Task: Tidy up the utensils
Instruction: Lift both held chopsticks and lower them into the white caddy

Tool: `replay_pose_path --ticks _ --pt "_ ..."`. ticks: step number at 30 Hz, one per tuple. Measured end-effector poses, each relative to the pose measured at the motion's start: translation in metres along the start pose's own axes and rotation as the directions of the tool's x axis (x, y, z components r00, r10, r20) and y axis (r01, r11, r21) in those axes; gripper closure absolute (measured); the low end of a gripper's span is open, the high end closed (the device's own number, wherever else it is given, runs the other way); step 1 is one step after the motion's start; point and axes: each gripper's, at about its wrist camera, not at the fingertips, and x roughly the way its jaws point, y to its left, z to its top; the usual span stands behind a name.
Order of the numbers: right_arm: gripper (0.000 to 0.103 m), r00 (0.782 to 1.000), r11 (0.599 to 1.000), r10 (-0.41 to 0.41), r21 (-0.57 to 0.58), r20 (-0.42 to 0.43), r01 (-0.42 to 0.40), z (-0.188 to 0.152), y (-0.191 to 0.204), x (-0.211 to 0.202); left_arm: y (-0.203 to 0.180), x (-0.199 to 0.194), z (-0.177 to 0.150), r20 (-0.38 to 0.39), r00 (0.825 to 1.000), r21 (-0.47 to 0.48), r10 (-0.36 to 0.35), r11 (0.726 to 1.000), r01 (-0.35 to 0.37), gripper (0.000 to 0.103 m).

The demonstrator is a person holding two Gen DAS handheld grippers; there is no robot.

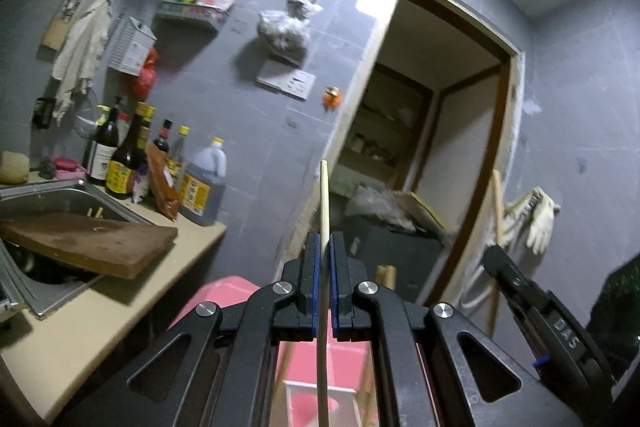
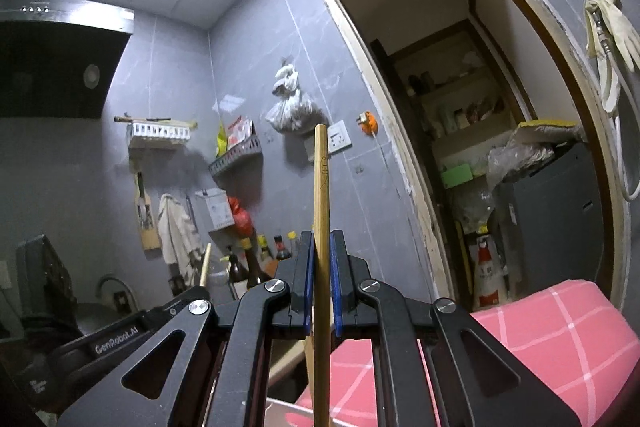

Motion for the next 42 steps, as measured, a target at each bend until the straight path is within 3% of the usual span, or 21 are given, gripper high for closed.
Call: replay_pose_path --ticks 5,13,42 --pt "0.097 0.998 1.000 0.003 -0.001 0.063 -0.003 -0.002 -0.003 -0.002 0.015 0.000 0.004 0.072 0.996 -0.020 0.048 0.999 -0.046 0.101" --pt "0.097 0.993 1.000 -0.009 -0.026 0.115 0.012 -0.002 -0.005 0.002 0.027 0.004 -0.004 0.122 0.986 -0.036 0.113 0.993 -0.109 0.101" --pt "0.097 0.997 0.996 -0.078 -0.030 0.010 0.078 -0.035 -0.010 0.013 0.009 0.012 -0.052 0.052 0.990 0.027 0.130 0.991 -0.132 0.100"
